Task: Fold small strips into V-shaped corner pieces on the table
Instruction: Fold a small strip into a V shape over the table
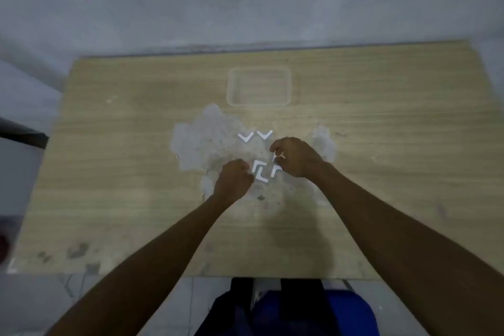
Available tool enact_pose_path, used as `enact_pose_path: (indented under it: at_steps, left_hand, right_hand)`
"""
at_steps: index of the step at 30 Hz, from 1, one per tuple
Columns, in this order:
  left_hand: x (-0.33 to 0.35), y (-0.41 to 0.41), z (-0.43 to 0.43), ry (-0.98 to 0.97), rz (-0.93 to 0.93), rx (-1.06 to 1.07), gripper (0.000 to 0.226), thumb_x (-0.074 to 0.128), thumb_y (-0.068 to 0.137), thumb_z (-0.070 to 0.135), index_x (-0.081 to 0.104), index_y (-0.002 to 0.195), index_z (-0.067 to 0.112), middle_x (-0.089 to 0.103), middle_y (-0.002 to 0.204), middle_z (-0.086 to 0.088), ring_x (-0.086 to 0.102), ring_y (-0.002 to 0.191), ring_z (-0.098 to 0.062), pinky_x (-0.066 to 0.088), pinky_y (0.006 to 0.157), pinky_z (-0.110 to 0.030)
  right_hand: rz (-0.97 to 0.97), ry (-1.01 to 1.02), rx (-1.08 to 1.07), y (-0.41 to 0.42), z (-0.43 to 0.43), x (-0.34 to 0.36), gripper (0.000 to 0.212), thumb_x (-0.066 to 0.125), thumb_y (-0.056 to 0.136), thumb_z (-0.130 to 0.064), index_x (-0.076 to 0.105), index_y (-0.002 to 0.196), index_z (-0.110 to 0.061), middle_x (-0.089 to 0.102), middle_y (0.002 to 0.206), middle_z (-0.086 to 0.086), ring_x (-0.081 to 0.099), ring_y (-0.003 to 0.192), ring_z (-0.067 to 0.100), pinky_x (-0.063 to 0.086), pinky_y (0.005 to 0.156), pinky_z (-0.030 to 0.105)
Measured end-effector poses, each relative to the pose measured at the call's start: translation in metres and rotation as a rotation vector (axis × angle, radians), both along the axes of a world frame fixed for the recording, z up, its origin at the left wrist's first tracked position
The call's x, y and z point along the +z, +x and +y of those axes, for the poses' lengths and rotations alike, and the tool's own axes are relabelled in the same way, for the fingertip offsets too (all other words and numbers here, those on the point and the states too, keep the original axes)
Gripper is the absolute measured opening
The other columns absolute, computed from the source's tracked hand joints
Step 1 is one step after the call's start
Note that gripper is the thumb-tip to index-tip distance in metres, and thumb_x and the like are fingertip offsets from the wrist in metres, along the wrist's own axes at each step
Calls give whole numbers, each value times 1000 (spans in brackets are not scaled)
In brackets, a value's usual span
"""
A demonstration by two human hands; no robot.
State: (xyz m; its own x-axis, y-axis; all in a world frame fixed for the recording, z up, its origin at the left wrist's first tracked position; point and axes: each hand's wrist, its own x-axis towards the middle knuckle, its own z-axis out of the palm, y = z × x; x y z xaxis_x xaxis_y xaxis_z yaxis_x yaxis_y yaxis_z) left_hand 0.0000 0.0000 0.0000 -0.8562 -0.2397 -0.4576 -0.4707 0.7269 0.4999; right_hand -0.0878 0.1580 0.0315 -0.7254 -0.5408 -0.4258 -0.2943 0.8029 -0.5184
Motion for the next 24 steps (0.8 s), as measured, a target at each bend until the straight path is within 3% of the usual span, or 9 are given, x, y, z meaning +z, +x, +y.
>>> enact_pose_path:
  at_steps: [6, 16, 24]
  left_hand:
    - [-6, 0, 0, 17, 42, 131, 24, 65, 84, 22, 67, 103, 7, 69, 108, -11, 65, 98, -25, 54, 86, -36]
    - [-12, -6, -7, 17, 82, 90, 15, 64, 83, 12, 70, 94, 4, 72, 99, -12, 67, 91, -24, 51, 82, -30]
    - [-9, -14, -12, 40, 93, 102, 16, 57, 88, 10, 72, 90, 6, 73, 95, -10, 65, 81, -19, 49, 73, -26]
  right_hand:
    - [55, 49, 63, 3, -19, -15, 38, 56, 90, -16, 57, 128, -17, 62, 124, 12, 56, 116, 29, 47, 95, 41]
    - [121, 57, 176, 6, -37, -29, 36, 53, 90, -13, 63, 124, -21, 60, 120, 11, 55, 112, 30, 44, 86, 38]
    - [-14, -41, -52, 5, -43, -32, 23, 55, 84, -4, 73, 99, -8, 72, 103, 13, 66, 94, 29, 55, 83, 39]
